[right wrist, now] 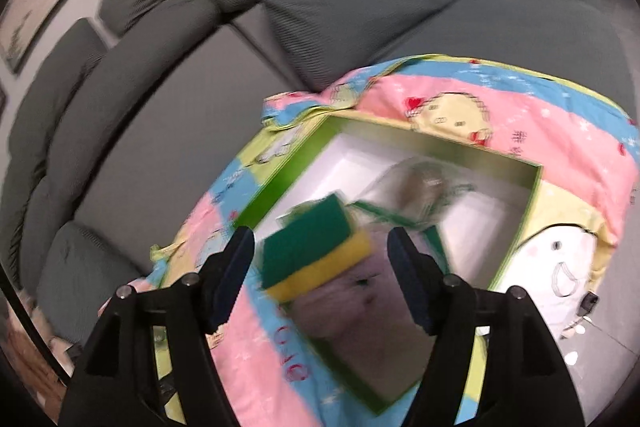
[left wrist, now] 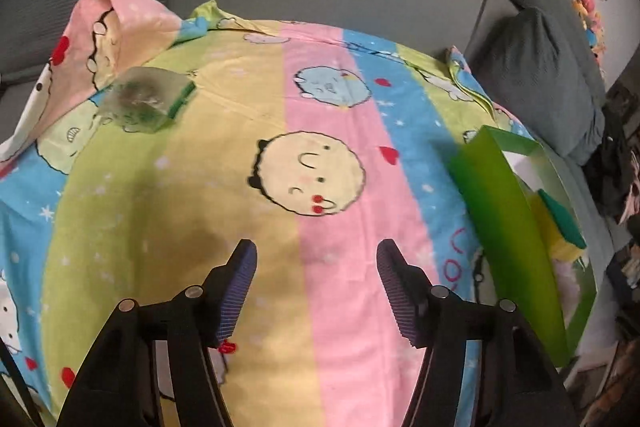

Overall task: Organize objects
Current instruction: 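Move the right gripper back to the last clear zip bag on the sheet, then grasp the clear zip bag with the right gripper and lift it, then carry the bag in the right gripper over the green box and lower it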

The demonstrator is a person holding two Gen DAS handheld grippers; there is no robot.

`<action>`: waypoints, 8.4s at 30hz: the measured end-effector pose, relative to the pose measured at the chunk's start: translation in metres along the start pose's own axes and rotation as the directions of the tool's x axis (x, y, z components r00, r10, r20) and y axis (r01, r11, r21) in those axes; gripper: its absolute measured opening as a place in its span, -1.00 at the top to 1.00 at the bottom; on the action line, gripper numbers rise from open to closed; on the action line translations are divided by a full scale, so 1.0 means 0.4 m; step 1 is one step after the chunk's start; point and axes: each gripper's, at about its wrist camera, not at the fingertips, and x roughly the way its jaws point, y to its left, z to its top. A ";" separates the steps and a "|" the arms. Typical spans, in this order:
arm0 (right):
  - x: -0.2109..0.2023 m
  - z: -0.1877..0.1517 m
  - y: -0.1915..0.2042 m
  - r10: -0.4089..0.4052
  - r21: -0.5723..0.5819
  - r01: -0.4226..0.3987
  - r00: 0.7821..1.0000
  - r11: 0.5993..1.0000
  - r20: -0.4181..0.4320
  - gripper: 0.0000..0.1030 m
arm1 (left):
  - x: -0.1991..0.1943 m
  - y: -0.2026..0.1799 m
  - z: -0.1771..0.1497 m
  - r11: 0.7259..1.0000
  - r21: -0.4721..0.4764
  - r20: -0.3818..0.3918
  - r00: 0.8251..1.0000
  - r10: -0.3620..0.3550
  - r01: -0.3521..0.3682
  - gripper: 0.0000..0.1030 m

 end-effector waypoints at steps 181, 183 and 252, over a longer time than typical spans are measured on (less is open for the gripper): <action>0.420 -0.293 0.329 0.182 -0.104 -0.343 0.702 0.933 -0.688 -0.20 | 0.099 0.056 -0.035 0.958 -0.228 -0.229 0.946 -0.228 0.176 -0.25; 0.428 -0.298 0.335 0.167 -0.117 -0.336 0.705 0.935 -0.690 -0.20 | 0.101 0.054 -0.035 0.960 -0.219 -0.225 0.948 -0.226 0.176 -0.25; 0.197 -0.137 0.212 0.306 -0.079 -0.367 0.860 0.927 -0.408 0.04 | -0.059 -0.253 -0.032 0.943 0.249 0.041 0.971 -0.237 0.220 -0.14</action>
